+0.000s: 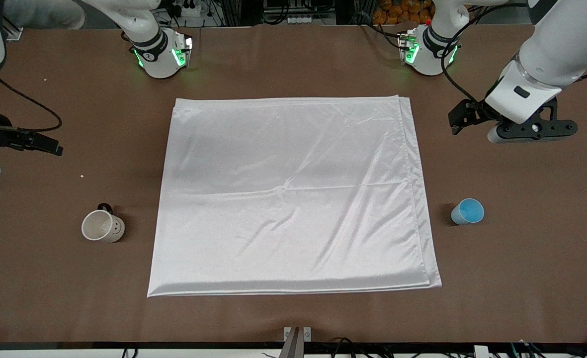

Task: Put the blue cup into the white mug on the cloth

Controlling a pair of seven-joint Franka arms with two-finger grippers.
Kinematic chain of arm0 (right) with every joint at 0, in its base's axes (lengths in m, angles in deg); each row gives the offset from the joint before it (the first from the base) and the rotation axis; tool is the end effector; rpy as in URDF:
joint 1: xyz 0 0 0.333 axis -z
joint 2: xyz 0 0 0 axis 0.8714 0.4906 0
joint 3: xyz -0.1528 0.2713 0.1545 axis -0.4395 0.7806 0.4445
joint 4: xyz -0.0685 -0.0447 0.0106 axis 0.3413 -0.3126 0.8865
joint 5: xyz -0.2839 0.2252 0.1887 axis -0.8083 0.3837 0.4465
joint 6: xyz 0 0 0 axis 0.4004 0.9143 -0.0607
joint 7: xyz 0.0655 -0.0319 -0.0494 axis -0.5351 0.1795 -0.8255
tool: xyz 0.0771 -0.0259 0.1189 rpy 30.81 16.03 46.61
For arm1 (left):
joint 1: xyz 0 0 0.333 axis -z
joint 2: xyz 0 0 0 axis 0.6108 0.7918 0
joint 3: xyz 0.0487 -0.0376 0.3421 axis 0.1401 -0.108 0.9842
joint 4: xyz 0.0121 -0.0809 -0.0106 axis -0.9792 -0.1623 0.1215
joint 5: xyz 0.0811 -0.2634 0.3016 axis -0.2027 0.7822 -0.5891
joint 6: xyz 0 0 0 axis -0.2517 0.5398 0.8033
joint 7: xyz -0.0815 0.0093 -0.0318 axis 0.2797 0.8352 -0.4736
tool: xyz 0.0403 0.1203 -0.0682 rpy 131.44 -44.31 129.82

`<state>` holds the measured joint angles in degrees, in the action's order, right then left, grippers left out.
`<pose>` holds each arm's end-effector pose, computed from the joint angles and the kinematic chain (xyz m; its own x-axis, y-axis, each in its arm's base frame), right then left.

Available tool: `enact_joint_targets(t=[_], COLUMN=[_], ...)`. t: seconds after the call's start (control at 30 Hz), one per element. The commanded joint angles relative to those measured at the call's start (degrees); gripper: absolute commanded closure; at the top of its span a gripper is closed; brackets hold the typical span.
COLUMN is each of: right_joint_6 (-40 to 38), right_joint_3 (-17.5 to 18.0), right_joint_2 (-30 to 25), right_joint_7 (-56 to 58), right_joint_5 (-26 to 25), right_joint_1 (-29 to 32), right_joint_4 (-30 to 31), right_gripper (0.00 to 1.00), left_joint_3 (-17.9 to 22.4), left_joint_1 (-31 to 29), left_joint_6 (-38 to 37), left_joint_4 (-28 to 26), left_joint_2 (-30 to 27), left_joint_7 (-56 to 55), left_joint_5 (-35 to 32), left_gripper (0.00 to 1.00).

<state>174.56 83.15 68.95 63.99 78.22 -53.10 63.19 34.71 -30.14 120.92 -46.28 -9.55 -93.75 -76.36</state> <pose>0.5871 -0.0634 0.5287 0.9787 -0.1549 -0.1351 -0.1556 -0.9878 0.0056 0.5538 -0.1572 0.5950 0.9998 0.0143 -0.0115 0.0140 -0.9996 -0.0240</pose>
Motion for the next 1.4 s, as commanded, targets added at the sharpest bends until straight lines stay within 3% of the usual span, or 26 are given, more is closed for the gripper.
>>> enact_joint_targets(t=[0.0,0.73,0.93,1.03,1.37], right_joint_6=[1.9,10.9,13.3,15.4,28.5], right_joint_3=[0.5,0.5,0.6,0.6,0.7], right_joint_2=[2.0,13.6,17.2,18.7,19.2], right_joint_7=[1.1,3.3,3.3,3.3,3.3], right_joint_5=[-0.6,-0.6,-0.5,-0.5,-0.5], right_joint_1=[1.9,3.1,2.9,2.7,2.6], right_joint_4=[-0.3,-0.2,0.0,0.5,8.2], right_gripper=[0.00,0.00,0.00,0.00,0.00], left_joint_3=[-0.3,0.1,0.0,-0.1,0.0], left_joint_1=[-0.7,-2.5,-3.9,-5.0,-5.9], left_joint_6=[-0.4,8.2,12.0,13.2,19.4], left_joint_4=[-0.2,-2.0,-3.4,-3.9,-8.2], left_joint_2=[0.8,8.0,9.6,10.5,11.2], left_joint_7=[-0.7,1.7,3.2,4.4,6.6], left_joint_5=[-0.9,-4.1,-4.1,-3.3,-2.9], left_gripper=[0.00,0.01,0.36,0.41,0.86])
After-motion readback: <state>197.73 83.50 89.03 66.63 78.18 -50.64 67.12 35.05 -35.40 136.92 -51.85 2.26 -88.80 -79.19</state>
